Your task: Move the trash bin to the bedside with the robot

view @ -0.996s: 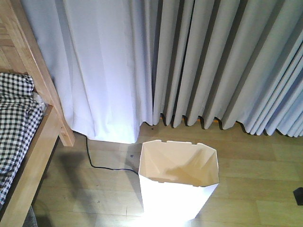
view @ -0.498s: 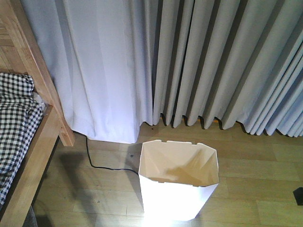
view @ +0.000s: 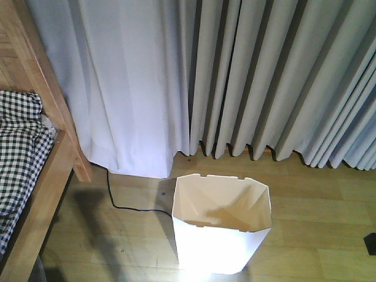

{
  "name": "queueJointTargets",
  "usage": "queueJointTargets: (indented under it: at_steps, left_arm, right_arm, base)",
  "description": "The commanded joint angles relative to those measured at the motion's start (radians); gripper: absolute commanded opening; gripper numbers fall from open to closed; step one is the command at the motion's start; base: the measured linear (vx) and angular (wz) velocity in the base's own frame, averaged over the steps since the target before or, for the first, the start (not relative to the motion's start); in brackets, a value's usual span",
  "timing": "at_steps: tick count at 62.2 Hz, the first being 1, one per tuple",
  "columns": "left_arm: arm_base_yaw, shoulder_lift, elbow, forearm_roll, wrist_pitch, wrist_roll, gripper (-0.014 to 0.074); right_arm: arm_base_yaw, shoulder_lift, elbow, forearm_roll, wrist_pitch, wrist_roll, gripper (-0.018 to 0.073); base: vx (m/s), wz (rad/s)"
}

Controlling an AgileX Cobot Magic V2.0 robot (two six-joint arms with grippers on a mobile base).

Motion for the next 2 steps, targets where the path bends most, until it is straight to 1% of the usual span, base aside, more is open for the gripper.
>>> queueJointTargets:
  at_steps: [1, 2]
  left_arm:
    - [-0.006, -0.01, 0.029, -0.004, -0.074, -0.009, -0.0006]
    - [-0.006, -0.01, 0.029, -0.004, -0.074, -0.009, -0.0006]
  right_arm:
    - [-0.002, -0.011, 0.019, -0.015, -0.069, -0.005, -0.0011]
    - [-0.002, -0.011, 0.019, -0.015, -0.069, -0.005, -0.0011]
  base:
    - [0.0, 0.0]
    - [0.0, 0.0]
